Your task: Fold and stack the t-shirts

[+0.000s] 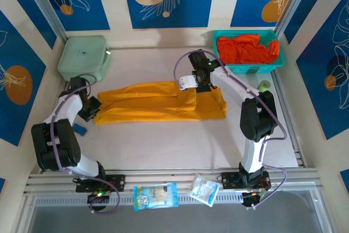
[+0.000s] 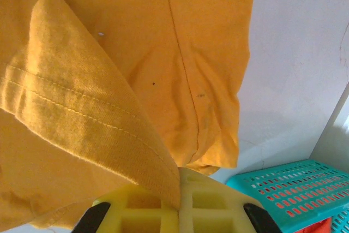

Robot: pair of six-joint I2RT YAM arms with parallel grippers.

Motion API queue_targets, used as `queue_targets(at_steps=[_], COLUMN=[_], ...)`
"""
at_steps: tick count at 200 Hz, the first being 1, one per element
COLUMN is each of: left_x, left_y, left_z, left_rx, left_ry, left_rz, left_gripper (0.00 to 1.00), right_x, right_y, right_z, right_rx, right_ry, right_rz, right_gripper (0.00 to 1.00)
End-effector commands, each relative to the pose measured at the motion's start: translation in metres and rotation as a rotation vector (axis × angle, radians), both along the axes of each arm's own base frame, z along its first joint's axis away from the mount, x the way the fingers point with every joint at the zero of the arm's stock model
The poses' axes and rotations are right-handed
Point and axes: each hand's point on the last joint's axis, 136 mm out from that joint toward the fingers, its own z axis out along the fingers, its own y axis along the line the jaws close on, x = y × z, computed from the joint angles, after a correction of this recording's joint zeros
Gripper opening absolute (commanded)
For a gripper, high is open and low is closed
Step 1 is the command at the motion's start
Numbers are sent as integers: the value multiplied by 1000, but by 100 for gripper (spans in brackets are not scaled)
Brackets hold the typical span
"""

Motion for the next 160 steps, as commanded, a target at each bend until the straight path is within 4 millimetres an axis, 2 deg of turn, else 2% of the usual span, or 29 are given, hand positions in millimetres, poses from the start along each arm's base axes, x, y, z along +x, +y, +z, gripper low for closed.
queue_targets(at_steps=[1,11,49,79,103,123,144,160], left_x=[10,11,14,15,16,14,13,11], left_y=[7,7,9,9,8,8,8,7], left_z=[-4,-9,-18,-19,-14,-10,-5,-1], left_rx=[24,20,27,27,22,29,31,32], left_ry=[-1,8,30,27,10,2,-6,-12], left_rz=[9,11,17,14,10,5,0,-5], left_gripper=[0,0,18,52,71,80,86,90], right_x=[7,9,21,32,41,52,61,69], right_y=[9,10,14,19,24,26,27,24], right_z=[3,0,-7,-8,-15,-22,-39,-53], right_rx=[37,37,54,78,94,112,123,119], right_ry=[-1,1,-10,-23,-18,-13,16,31], right_rz=[15,7,-35,-71,-99,-142,-209,-269], right_gripper=[0,0,0,0,0,0,0,10])
